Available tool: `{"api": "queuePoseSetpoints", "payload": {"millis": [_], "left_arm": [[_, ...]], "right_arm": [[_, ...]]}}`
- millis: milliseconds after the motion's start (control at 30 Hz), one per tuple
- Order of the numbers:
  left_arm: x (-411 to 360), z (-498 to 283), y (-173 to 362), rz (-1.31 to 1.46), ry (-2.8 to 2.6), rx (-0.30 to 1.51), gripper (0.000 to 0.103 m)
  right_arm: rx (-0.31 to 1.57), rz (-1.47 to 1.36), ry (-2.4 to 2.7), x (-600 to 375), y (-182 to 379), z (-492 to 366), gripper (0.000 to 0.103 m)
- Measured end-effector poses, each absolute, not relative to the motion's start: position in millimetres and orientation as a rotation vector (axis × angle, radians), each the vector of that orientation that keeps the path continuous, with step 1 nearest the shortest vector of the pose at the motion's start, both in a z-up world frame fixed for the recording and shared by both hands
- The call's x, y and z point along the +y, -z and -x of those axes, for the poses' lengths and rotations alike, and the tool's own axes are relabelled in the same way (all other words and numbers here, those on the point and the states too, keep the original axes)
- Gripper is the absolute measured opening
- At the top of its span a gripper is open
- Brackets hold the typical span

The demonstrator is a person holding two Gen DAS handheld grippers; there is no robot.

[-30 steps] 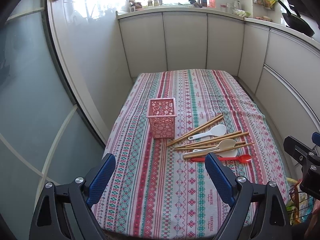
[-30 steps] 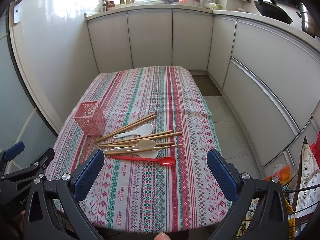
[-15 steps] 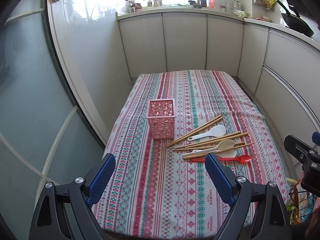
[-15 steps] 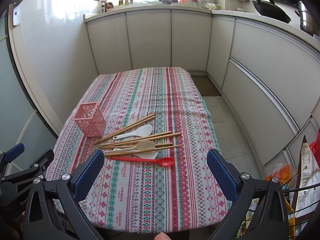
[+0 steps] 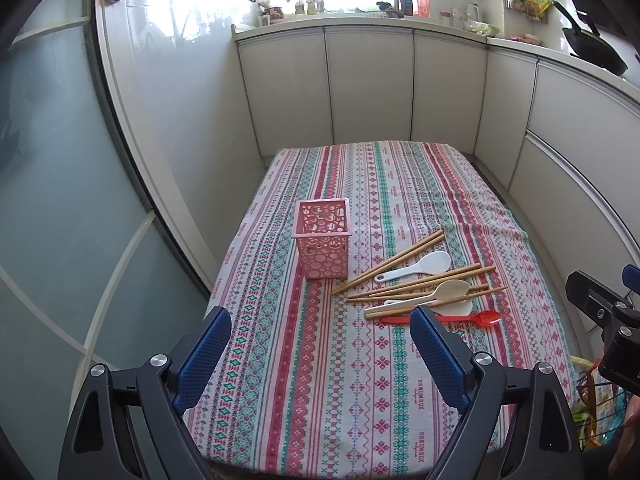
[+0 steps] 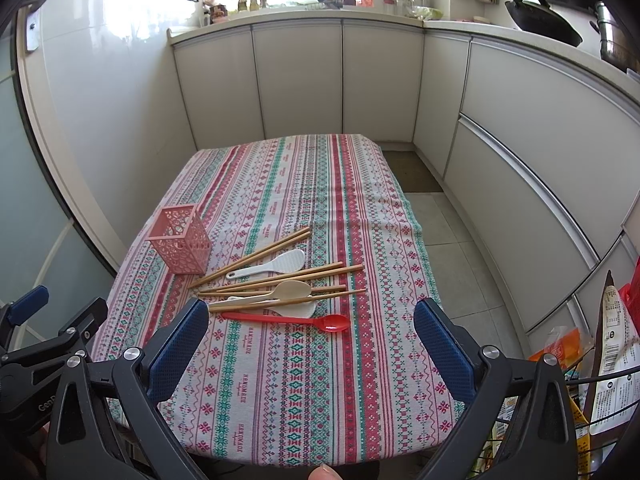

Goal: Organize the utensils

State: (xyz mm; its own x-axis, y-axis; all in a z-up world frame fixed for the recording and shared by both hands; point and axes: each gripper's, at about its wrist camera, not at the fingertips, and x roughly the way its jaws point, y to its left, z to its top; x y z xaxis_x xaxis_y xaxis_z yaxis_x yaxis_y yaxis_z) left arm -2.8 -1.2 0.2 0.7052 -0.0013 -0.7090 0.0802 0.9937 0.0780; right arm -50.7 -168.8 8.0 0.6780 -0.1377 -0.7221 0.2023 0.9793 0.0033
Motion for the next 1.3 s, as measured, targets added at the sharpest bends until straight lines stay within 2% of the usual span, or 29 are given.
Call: {"api": "queuePoseSetpoints", "payload": {"millis": [1033,1300], "left_arm": [[-4,4,-3,-0.107,0.046,0.785,0.092],[-5,-17,4,-0.104,0.086,0.822,0.092]], "right_arm": [[0.806,-0.086,0.194,-168,-9,50,0.103],[0.832,-0.104,0.215,-180,-9,42,0.103]]}}
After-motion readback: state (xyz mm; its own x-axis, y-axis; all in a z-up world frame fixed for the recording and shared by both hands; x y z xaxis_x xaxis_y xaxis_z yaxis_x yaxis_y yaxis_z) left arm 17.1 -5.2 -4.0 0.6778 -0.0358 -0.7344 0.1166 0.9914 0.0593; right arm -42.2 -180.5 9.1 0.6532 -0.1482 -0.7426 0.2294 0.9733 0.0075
